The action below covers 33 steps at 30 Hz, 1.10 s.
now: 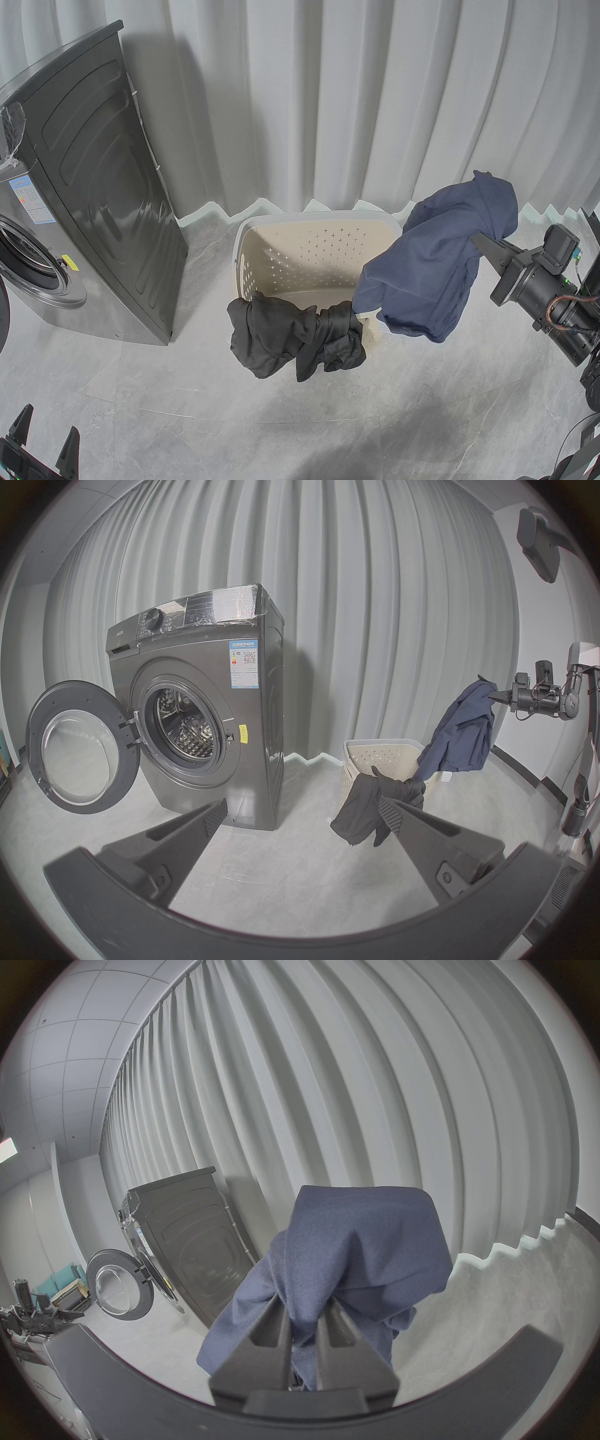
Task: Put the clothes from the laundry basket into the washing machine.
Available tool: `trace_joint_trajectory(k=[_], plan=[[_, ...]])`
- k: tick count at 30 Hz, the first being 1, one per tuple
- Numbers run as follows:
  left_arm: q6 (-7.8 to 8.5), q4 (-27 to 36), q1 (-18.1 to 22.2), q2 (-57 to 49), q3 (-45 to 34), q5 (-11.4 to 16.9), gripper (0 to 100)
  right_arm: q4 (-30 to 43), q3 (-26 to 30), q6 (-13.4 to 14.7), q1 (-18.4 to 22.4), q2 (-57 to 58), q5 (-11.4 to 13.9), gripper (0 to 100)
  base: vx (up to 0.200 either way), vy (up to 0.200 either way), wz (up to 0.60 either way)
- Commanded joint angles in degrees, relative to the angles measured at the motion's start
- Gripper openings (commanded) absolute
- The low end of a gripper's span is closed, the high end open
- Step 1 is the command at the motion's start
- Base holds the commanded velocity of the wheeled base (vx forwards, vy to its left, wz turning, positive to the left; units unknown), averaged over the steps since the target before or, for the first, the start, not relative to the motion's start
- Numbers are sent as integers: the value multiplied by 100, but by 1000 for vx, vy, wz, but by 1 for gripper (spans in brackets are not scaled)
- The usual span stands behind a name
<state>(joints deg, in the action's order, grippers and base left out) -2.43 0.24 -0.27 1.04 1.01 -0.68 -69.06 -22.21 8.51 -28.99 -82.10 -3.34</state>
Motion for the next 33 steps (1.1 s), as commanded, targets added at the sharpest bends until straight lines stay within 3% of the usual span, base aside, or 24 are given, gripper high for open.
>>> trace_joint_trajectory(k=[1, 13, 19, 25, 33], plan=[[5, 2, 0, -77, -84, 7, 100, 7, 6, 2, -54, 1, -9, 0, 0, 200, 0], [14, 2, -17, -60, -84, 7, 100, 7, -99, -7, -168, -69, 53, 0, 0, 200, 0], [14, 2, -17, -60, -84, 16, 100, -11, -99, 19, -300, -166, 62, 0, 0, 0, 0], [5, 2, -17, -60, -84, 16, 100, -11, -117, 28, -309, -174, 53, 0, -200, 0, 0], [5, 2, -8, -60, -84, 7, 100, -11, -152, 37, -494, -210, 26, 0, 0, 0, 0]])
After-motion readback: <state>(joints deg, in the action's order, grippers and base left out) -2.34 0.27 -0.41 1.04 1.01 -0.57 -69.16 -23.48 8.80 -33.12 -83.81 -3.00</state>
